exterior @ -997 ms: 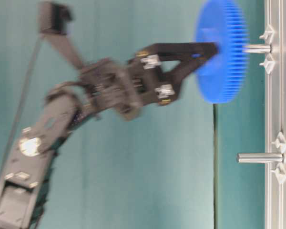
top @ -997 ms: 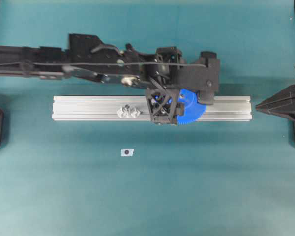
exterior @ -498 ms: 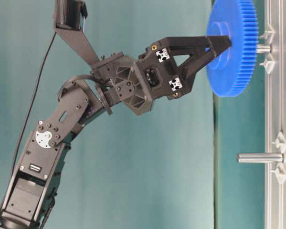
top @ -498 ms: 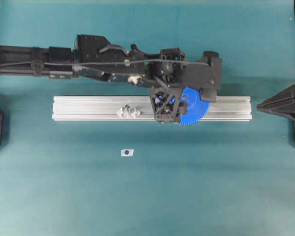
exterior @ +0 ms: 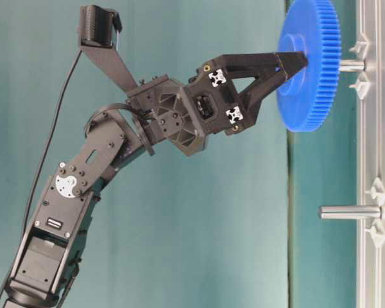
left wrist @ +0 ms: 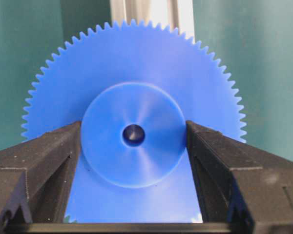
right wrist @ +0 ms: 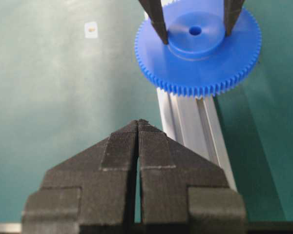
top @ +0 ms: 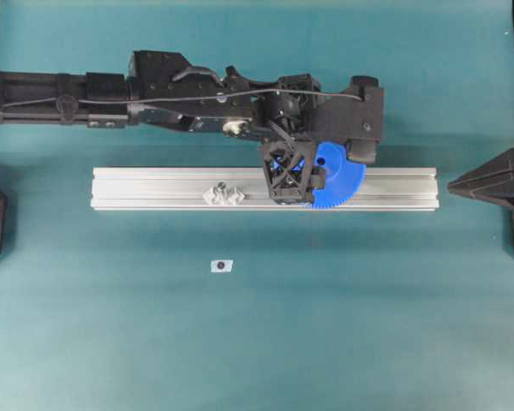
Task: Find the location of the shaft and insert the large gear.
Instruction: 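Align the gear's center hole with the shaft and lower it on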
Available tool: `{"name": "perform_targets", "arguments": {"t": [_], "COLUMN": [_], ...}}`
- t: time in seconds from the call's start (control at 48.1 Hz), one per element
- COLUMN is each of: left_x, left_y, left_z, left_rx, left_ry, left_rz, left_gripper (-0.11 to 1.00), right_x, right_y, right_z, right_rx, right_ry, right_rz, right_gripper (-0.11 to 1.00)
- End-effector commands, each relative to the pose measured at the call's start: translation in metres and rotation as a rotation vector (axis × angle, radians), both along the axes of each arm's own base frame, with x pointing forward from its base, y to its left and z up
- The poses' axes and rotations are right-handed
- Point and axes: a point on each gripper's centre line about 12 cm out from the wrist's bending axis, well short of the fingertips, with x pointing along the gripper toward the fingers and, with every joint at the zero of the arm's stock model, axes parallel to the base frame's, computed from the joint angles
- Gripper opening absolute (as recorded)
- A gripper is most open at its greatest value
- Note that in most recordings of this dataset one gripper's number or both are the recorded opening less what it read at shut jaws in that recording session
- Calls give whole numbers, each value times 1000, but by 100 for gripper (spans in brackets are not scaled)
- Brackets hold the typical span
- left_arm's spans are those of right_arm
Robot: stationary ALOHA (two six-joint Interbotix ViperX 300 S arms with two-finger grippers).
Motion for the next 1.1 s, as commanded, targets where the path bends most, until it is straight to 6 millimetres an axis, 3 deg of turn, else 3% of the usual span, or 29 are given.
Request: {"name": "perform_targets", "arguments": {"t": [0.0, 0.727, 0.852, 1.08], "left_x": [2, 3, 2, 2], "left_y": [7, 7, 6, 6], "left_z": [20, 22, 25, 32], "left_rx": [13, 6, 12, 15], "left_ry": [-49, -66, -70, -85], "left_rz": [9, 17, 11, 11], "left_gripper": [71, 72, 89, 86], "right_x": [2, 1, 1, 2], "right_y": [0, 0, 0, 0], "right_z": [3, 0, -1, 0], "right_rx": [9, 12, 12, 12], "right_ry": [-10, -2, -2, -13], "right_rz": [-6, -8, -8, -8], "right_gripper": [0, 0, 0, 0]}}
